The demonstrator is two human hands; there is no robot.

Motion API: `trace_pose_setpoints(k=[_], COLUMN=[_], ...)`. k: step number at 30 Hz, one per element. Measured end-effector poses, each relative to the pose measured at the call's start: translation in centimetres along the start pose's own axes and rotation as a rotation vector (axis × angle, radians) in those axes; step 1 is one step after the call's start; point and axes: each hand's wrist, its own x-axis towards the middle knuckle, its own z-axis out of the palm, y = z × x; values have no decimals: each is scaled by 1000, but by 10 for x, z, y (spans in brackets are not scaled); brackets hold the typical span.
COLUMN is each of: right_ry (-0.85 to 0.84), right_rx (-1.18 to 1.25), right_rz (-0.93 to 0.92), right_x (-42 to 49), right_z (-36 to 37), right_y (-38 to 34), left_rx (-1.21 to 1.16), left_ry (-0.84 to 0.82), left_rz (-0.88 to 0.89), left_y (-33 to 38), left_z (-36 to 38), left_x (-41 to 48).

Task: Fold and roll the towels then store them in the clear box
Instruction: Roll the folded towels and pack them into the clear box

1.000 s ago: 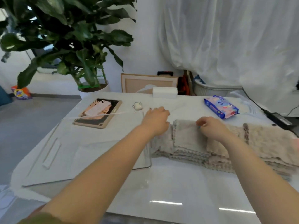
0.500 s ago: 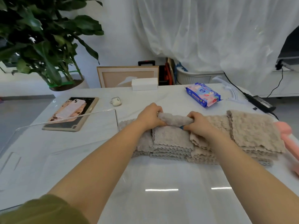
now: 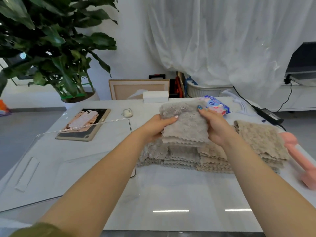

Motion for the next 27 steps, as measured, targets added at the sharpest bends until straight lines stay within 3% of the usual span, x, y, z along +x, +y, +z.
trace_pose_setpoints(k=[4, 10, 18, 22, 27], right_ry=[-167, -315, -431, -469, -481], right_rx=[-203, -213, -102, -157, -79], right_rz=[209, 124, 110, 120, 169], right_x=[-16, -31, -32, -27, -33], right_z=[7, 20, 51, 71, 92], right_y=[2, -3, 9, 23, 31], left_rx=[31, -82, -199, -270, -185], left_ry=[-16, -140, -53, -12, -14], left_rz=[31, 20, 132, 109, 39], left_y=[7, 15, 9, 2, -1], left_z=[-7, -28, -64, -78, -92], left_x=[-21, -59, -98, -116, -140])
